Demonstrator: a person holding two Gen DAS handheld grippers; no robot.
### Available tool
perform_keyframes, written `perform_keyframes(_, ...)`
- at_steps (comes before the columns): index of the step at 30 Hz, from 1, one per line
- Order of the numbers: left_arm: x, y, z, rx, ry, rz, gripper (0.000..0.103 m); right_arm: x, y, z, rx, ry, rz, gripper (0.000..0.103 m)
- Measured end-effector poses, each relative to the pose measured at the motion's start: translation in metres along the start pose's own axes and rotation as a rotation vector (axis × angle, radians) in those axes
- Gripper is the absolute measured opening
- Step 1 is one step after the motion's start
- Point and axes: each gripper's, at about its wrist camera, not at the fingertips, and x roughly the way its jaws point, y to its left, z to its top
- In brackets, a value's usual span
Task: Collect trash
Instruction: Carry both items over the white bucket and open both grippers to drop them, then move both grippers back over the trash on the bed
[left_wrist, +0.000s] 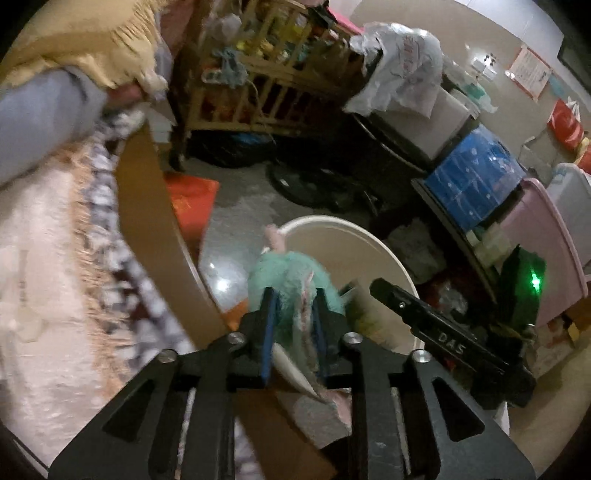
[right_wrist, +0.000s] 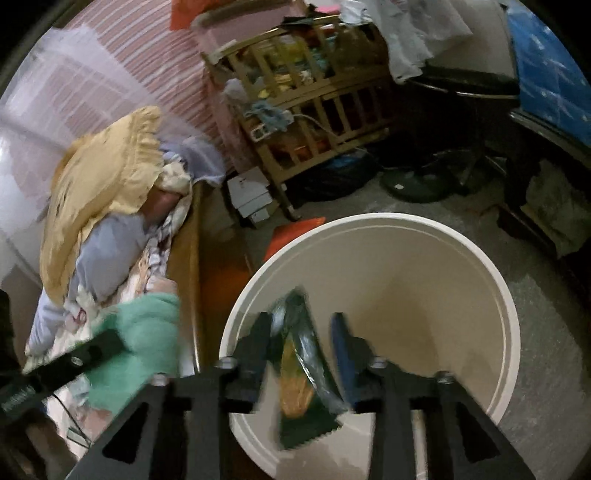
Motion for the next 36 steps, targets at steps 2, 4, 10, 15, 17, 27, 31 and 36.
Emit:
perform_keyframes(2, 0.007, 0.0, -0.001, -0.007, 0.015, -0.004, 0.027, 0.0, -0.004, -0.001, 0.007, -0.001, 0.009, 0.047)
perform_keyframes(4, 0.008, 0.002, -0.004, -0.003, 0.023, 0.008, 0.027, 0.003, -0.006, -0.002, 0.007, 0.009, 0.008, 0.047)
perform_keyframes(10, -0.015, 0.015, -0.015, 0.003, 0.0, 0.085, 0.027, 0.007, 0.003, -0.011, -0.007, 0.045, 0.037, 0.047)
perform_keyframes(15, -0.045, 0.032, -0.027, 0.023, -0.047, 0.197, 0.027, 0.01, 0.027, -0.018, -0.058, 0.066, 0.048, 0.047)
perform_keyframes(17, -0.059, 0.04, -0.033, 0.02, -0.062, 0.242, 0.027, 0.01, 0.039, -0.022, -0.081, 0.072, 0.057, 0.047)
perform_keyframes(27, -0.128, 0.091, -0.069, -0.04, -0.115, 0.428, 0.027, 0.005, 0.131, -0.048, -0.246, 0.095, 0.159, 0.052)
perform_keyframes(31, -0.155, 0.114, -0.09, -0.073, -0.115, 0.477, 0.027, 0.006, 0.172, -0.063, -0.305, 0.121, 0.228, 0.056)
perform_keyframes(36, -0.191, 0.149, -0.112, -0.137, -0.113, 0.532, 0.027, 0.016, 0.219, -0.087, -0.382, 0.179, 0.308, 0.056)
